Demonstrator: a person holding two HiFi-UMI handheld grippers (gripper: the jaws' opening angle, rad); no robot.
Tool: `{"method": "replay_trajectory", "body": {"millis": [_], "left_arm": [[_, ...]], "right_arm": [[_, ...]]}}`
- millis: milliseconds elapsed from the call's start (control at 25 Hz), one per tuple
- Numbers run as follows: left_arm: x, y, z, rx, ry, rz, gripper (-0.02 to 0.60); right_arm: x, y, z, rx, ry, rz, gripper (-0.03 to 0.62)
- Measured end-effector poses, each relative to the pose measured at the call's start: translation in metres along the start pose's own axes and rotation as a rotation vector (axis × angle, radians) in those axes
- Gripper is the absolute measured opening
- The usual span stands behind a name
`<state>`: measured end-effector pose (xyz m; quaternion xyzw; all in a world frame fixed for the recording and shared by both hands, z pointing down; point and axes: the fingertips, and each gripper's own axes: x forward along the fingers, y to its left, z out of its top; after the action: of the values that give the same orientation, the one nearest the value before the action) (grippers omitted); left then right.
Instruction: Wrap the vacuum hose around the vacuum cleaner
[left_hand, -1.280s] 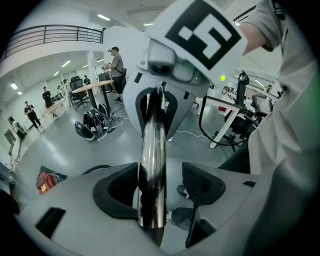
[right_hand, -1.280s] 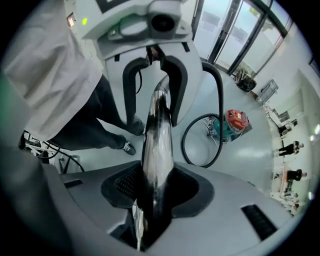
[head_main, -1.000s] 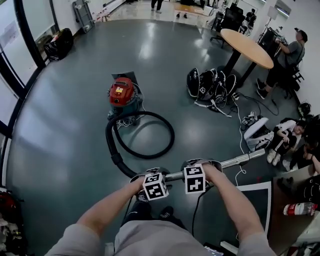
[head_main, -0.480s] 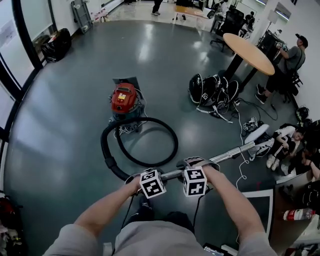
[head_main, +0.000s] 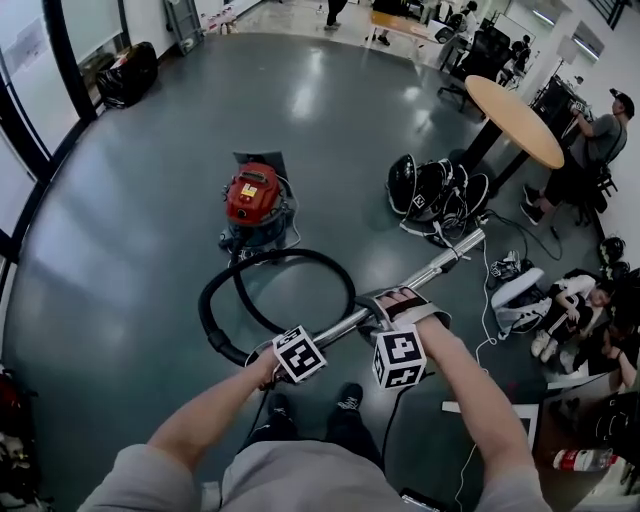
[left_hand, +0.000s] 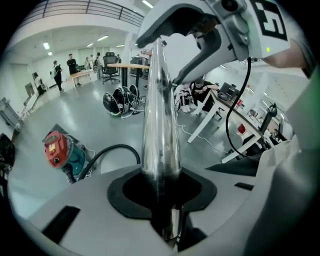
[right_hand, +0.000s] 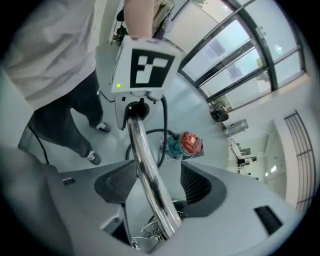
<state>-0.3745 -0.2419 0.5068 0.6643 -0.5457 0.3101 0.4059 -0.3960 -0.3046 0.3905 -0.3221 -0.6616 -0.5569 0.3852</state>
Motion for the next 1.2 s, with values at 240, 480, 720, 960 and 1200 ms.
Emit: {"method": "replay_trajectory", "body": {"millis": [240,480,720,960,1200], "left_arm": [[0.027,0.004,0.038,-0.189,-0.021,0.032,0.129],[0.063,0.007,0.088,-0.322,-0.026,0.102,0.129],[0.079,0.006,0.136,-0.391,-0.064,0.158,0.129],[0.085,0.007,0.162,-0.463,-0.102,0.191,0.13],[0.082,0.005,0.181,-0.454,-0.125,0.164,0.13]], "right_arm": [[-0.036,-0.031,-0.065,0.426,-0.218,-0.084,0.266],[-0.019,-0.013,-0.147,0.855,-0.376,0.007,0.265],[0.03,-0.015,-0.19,1.388,-0.574,0.153,0.267],[0.067,-0.046,-0.196,1.913,-0.775,0.293,0.294],[0.081,-0.079,-0.211,2.104,-0.823,0.186,0.209]]}}
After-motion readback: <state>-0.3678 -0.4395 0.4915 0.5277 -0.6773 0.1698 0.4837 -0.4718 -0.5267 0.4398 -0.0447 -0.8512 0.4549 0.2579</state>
